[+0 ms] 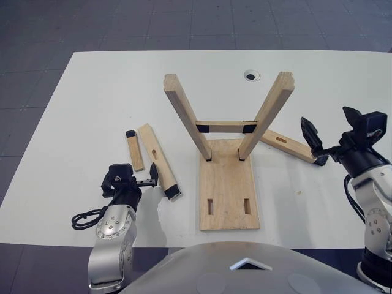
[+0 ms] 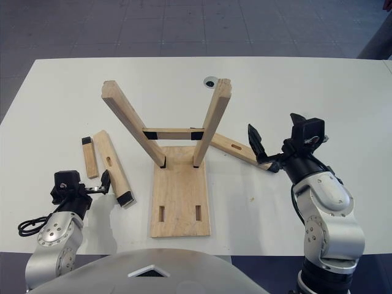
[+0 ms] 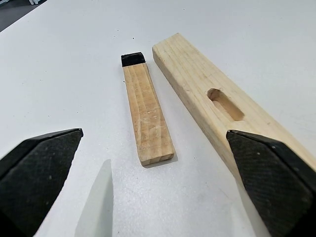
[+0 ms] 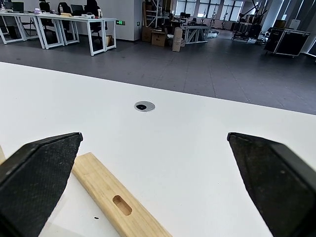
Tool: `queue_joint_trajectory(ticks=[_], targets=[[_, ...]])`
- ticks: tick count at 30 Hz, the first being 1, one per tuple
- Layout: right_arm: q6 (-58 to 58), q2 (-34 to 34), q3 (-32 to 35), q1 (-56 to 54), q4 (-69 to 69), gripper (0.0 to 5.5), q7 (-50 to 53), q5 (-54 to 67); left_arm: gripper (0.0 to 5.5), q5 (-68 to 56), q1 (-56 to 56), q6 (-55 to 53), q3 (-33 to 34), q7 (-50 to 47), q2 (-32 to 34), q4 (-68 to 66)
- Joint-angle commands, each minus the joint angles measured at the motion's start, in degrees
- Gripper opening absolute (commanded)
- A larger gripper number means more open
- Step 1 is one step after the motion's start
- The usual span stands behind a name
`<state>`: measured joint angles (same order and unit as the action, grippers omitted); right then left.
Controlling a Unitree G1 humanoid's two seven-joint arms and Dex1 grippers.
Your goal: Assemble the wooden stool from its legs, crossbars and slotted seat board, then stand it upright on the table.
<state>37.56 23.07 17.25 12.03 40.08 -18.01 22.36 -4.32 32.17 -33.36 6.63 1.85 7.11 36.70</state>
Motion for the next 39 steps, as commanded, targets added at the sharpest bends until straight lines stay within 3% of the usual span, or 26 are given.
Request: queue_joint_trajectory(ticks=[1, 24, 39], targets=[[0.55, 0.12, -0.23, 0.35, 0.75, 5.47, 0.45, 0.35, 5.42, 0.05, -0.61, -0.96, 0.81, -0.38, -0.47, -2.44], [-0.71, -0.27, -1.52, 1.85, 0.09, 5.47, 0.82, 0.07, 5.42, -0.32, -7.6, 6.06, 2.44, -2.36, -3.69, -4.06], [-0.69, -0.29, -1.11, 2.06, 1.18, 5.47, 1.21, 0.79, 5.42, 2.63, -5.54, -0.02, 0.25, -1.77, -2.31, -9.34]])
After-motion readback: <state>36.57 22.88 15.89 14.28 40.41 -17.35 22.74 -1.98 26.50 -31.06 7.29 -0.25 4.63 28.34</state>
